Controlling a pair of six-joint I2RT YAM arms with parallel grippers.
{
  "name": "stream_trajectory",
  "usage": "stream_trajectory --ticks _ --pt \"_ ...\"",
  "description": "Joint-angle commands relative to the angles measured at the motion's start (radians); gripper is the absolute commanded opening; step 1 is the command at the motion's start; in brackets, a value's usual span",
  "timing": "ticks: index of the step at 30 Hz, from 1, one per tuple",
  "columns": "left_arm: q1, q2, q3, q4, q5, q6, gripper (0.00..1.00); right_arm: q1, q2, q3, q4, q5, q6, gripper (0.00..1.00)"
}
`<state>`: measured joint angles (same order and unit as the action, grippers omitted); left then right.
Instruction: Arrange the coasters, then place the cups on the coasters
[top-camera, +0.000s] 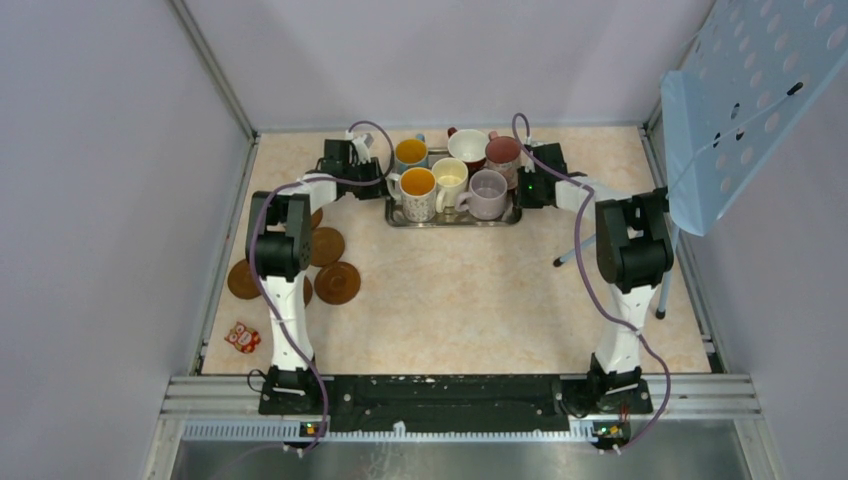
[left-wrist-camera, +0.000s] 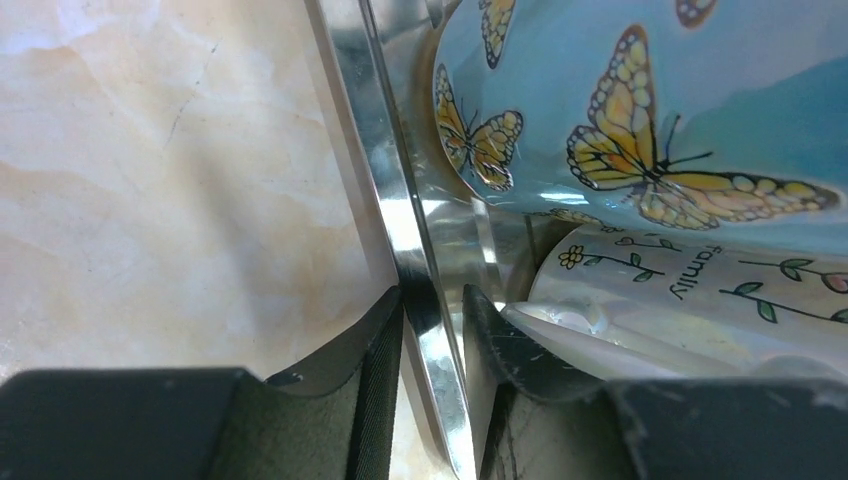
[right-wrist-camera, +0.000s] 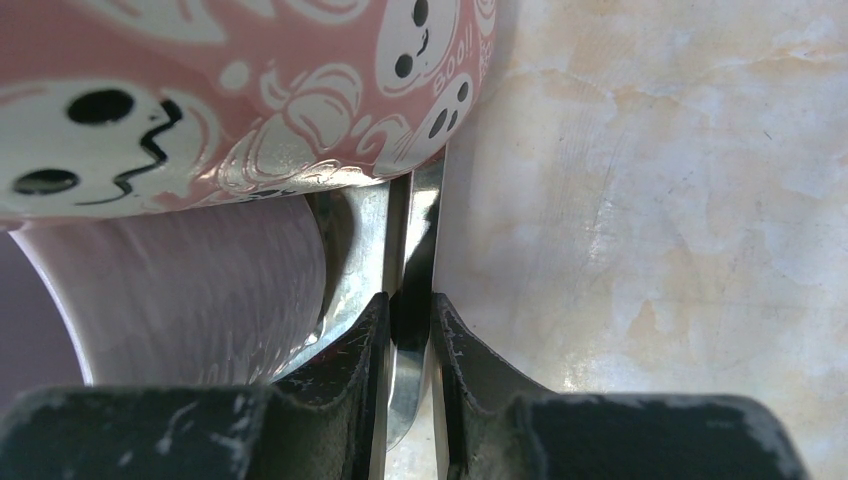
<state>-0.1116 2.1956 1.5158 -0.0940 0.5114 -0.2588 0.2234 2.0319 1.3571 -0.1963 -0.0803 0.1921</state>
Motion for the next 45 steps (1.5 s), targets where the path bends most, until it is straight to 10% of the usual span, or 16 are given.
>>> stream_trajectory --ticks 1,20,36,45 --pt "-0.013 0.097 0.004 -0.13 -0.012 0.029 0.33 0.044 0.071 -0.018 -0.173 -0.072 -0.017 0.0" --pt "-0.019 -0.035 -0.238 -0.147 0.064 0.038 0.0 0.077 0.011 -0.114 -0.181 -0.141 -0.05 0.0" --pt "0.026 -0.149 -0.359 -0.164 0.042 -0.013 0.01 0.102 -0.104 -0.194 -0.214 -0.136 -0.042 0.0" --pt "0.063 -0.246 -0.338 -0.193 -0.017 -0.003 0.23 0.058 -0.164 -0.123 -0.252 -0.076 -0.036 0.14"
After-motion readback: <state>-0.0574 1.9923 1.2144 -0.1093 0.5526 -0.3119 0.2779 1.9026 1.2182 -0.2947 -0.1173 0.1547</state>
